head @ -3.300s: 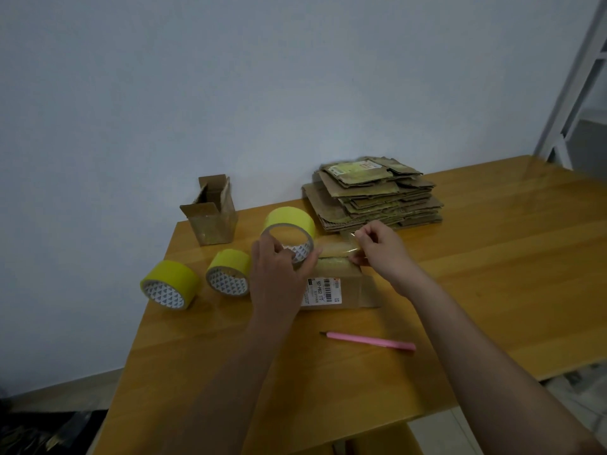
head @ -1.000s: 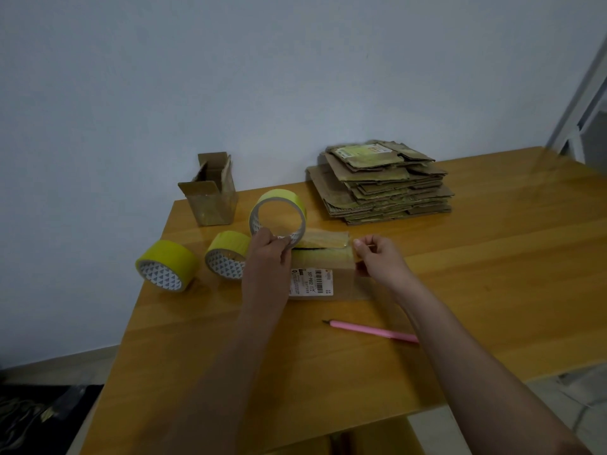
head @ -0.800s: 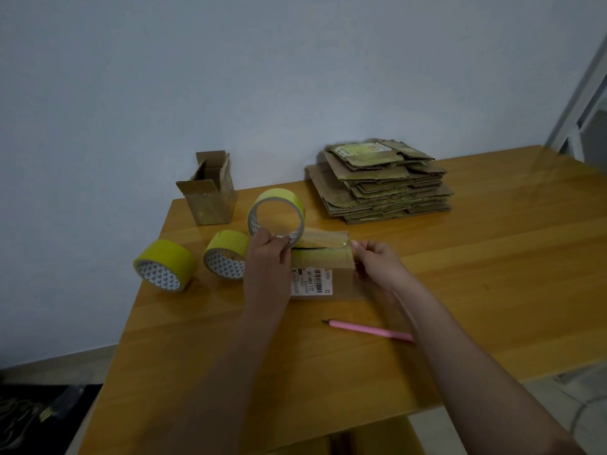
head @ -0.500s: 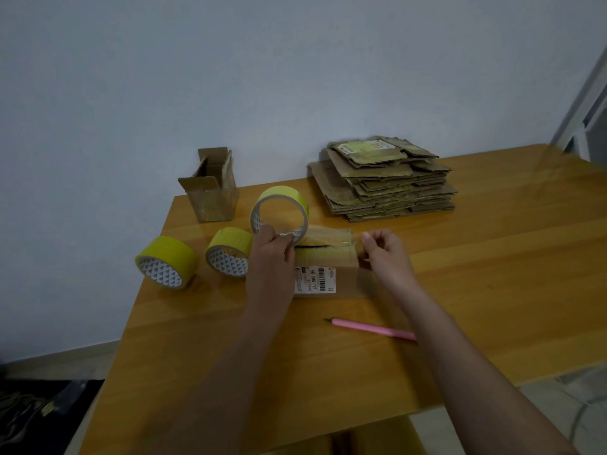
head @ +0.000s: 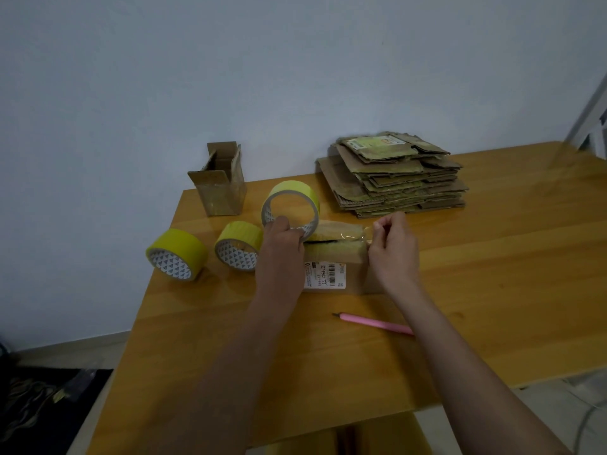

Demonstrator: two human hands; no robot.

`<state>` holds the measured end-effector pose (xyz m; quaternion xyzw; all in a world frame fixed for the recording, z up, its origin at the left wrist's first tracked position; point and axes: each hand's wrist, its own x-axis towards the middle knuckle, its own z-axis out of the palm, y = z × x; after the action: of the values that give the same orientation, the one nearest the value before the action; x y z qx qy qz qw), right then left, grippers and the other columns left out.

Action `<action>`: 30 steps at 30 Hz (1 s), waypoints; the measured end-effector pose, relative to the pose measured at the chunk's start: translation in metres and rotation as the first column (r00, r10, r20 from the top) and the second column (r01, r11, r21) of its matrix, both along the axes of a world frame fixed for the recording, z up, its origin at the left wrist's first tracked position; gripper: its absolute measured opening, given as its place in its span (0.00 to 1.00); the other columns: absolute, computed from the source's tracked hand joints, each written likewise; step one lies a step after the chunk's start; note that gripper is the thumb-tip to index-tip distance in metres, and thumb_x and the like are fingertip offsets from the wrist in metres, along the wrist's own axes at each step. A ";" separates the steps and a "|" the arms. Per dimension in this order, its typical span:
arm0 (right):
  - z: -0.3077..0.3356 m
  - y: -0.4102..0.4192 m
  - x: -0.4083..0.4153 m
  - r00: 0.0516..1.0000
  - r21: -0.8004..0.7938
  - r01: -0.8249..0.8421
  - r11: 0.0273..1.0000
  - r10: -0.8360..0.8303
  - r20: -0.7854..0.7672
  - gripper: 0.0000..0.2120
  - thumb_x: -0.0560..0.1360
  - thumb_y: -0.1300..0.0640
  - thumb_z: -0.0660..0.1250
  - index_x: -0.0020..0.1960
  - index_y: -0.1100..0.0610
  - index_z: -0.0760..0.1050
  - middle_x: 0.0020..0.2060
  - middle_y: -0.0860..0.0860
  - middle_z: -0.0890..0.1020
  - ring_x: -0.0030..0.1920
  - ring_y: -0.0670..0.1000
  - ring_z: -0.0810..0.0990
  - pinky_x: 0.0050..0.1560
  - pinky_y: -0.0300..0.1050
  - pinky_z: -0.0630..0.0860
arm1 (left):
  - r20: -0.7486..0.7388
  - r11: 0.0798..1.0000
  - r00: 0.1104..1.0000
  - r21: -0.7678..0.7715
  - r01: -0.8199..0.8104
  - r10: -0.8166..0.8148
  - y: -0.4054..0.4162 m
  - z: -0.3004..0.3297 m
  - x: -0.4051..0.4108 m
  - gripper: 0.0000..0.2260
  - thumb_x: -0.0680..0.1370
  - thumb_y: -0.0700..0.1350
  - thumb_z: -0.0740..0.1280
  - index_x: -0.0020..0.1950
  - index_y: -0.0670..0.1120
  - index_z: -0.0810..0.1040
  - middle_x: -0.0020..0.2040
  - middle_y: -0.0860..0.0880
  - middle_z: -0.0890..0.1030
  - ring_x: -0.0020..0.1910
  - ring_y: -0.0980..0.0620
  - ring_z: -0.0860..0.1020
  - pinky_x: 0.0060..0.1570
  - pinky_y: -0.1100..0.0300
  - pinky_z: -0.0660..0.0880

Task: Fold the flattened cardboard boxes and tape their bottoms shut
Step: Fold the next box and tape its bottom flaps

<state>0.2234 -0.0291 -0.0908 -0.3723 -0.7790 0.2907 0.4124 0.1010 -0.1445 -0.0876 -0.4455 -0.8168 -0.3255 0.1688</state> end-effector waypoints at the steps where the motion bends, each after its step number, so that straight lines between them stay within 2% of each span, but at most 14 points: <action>1: 0.000 -0.002 0.000 1.000 0.036 0.006 0.999 -0.005 -0.020 0.05 0.81 0.64 0.59 0.48 0.57 0.66 0.40 0.50 0.72 0.38 0.47 0.70 0.34 0.30 0.66 | -0.005 1.000 1.000 -0.010 -0.001 0.001 0.000 0.001 0.000 0.06 0.74 0.28 0.66 0.48 0.32 0.82 0.41 0.42 0.73 0.45 0.43 0.74 0.38 0.57 0.67; 4: 0.002 -0.003 -0.001 0.998 0.122 0.019 0.992 -0.011 -0.062 0.06 0.80 0.65 0.59 0.46 0.57 0.65 0.37 0.49 0.70 0.35 0.42 0.68 0.33 0.31 0.66 | -0.009 0.999 1.000 -0.040 -0.006 0.006 0.002 0.003 0.001 0.07 0.75 0.28 0.65 0.49 0.32 0.82 0.43 0.41 0.74 0.47 0.41 0.74 0.38 0.56 0.70; 7: 0.005 0.000 0.001 0.998 0.059 0.006 0.998 -0.002 -0.062 0.05 0.81 0.64 0.60 0.47 0.57 0.66 0.38 0.48 0.71 0.36 0.43 0.69 0.33 0.33 0.66 | -0.009 0.998 1.000 -0.061 -0.012 0.012 0.003 0.005 0.001 0.08 0.75 0.28 0.65 0.51 0.33 0.82 0.45 0.41 0.75 0.50 0.42 0.74 0.39 0.55 0.71; 9: 0.004 0.002 0.003 0.997 -0.009 -0.006 1.000 0.005 -0.080 0.04 0.81 0.62 0.60 0.47 0.57 0.67 0.38 0.49 0.73 0.38 0.48 0.72 0.35 0.36 0.65 | -0.012 0.997 1.000 -0.073 -0.011 0.010 0.003 0.006 0.003 0.09 0.74 0.27 0.65 0.50 0.33 0.82 0.46 0.41 0.75 0.50 0.42 0.74 0.39 0.57 0.70; 12: 0.002 0.007 0.001 0.986 -0.279 -0.009 0.960 -0.038 -0.163 0.04 0.81 0.57 0.61 0.48 0.55 0.71 0.41 0.48 0.76 0.45 0.52 0.78 0.46 0.48 0.76 | -0.017 0.997 1.000 -0.071 -0.010 0.009 0.004 0.006 0.002 0.08 0.74 0.27 0.66 0.50 0.33 0.82 0.46 0.41 0.75 0.50 0.43 0.74 0.40 0.59 0.67; 14: 0.001 0.010 -0.001 0.972 -0.500 -0.068 0.863 -0.056 -0.228 0.04 0.81 0.56 0.61 0.48 0.54 0.72 0.43 0.50 0.78 0.43 0.50 0.79 0.47 0.48 0.79 | -0.009 0.999 1.000 -0.048 0.000 0.000 0.003 0.005 0.001 0.08 0.75 0.28 0.65 0.51 0.32 0.82 0.45 0.41 0.75 0.49 0.43 0.74 0.41 0.59 0.67; 16: 0.001 0.014 -0.001 0.964 -0.614 -0.129 0.778 -0.047 -0.263 0.04 0.81 0.57 0.61 0.48 0.54 0.73 0.41 0.52 0.79 0.39 0.47 0.78 0.44 0.44 0.79 | 0.002 1.000 1.000 -0.017 0.001 -0.001 0.002 0.005 0.001 0.08 0.75 0.29 0.65 0.52 0.32 0.82 0.44 0.41 0.74 0.48 0.43 0.74 0.42 0.59 0.67; 20: -0.002 0.021 -0.001 0.977 -0.662 -0.134 0.737 -0.012 -0.211 0.05 0.81 0.57 0.62 0.50 0.56 0.75 0.40 0.52 0.79 0.40 0.48 0.78 0.45 0.43 0.78 | 0.013 1.000 1.000 0.019 -0.016 0.016 0.002 0.002 0.003 0.08 0.74 0.29 0.66 0.51 0.32 0.82 0.43 0.41 0.75 0.47 0.43 0.75 0.41 0.59 0.68; 23: -0.009 0.024 -0.004 0.997 -0.674 -0.071 0.735 0.030 -0.072 0.07 0.81 0.54 0.63 0.53 0.58 0.75 0.48 0.55 0.81 0.49 0.53 0.80 0.53 0.52 0.80 | 0.001 0.999 1.000 0.035 -0.017 0.017 0.002 -0.001 0.004 0.09 0.74 0.29 0.66 0.52 0.32 0.81 0.42 0.45 0.71 0.45 0.45 0.73 0.41 0.61 0.64; 26: -0.013 0.018 -0.006 0.999 -0.662 -0.041 0.749 0.034 -0.023 0.09 0.80 0.51 0.64 0.56 0.55 0.71 0.50 0.55 0.80 0.50 0.54 0.81 0.54 0.55 0.80 | -0.014 0.999 1.000 0.053 -0.006 0.006 0.003 -0.003 0.002 0.07 0.75 0.29 0.66 0.51 0.32 0.82 0.42 0.48 0.67 0.43 0.49 0.69 0.40 0.62 0.62; 28: -0.017 0.018 -0.004 0.999 -0.673 -0.016 0.740 -0.010 -0.035 0.16 0.78 0.49 0.67 0.60 0.53 0.65 0.50 0.54 0.79 0.49 0.55 0.81 0.53 0.56 0.80 | -0.020 0.999 1.000 0.049 -0.020 0.022 0.003 -0.004 0.002 0.06 0.75 0.30 0.67 0.49 0.33 0.82 0.41 0.48 0.67 0.43 0.47 0.72 0.39 0.60 0.63; 30: -0.018 0.014 0.003 0.999 -0.607 0.043 0.794 -0.045 0.011 0.21 0.75 0.48 0.70 0.62 0.53 0.66 0.48 0.52 0.77 0.48 0.53 0.80 0.50 0.51 0.80 | -0.022 0.998 0.999 0.045 -0.034 0.035 0.004 -0.005 0.002 0.05 0.75 0.30 0.67 0.47 0.33 0.82 0.41 0.45 0.70 0.44 0.44 0.74 0.38 0.59 0.65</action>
<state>0.2259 -0.0148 -0.1093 -0.5022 -0.6351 0.5160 0.2795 0.1032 -0.1406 -0.0928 -0.4309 -0.8149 -0.3358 0.1935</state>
